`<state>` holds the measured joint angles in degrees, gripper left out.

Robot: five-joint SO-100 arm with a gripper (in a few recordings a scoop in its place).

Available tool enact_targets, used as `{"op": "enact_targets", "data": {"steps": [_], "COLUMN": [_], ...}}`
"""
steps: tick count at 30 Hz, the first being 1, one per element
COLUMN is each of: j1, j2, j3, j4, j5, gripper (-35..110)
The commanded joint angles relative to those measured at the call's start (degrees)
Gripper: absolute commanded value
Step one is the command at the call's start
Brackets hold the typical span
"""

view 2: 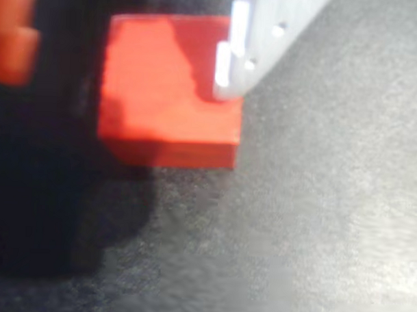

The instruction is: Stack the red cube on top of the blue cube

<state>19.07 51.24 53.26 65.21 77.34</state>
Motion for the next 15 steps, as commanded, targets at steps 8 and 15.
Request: {"op": "enact_targets", "data": {"steps": [8,15], "j1": [-2.29,-1.93], "j2": [1.93,2.11], "j3": [-0.7,6.5], "j4": [-0.88,-7.91], "j5": [3.25,3.16], "gripper": [25,25]}}
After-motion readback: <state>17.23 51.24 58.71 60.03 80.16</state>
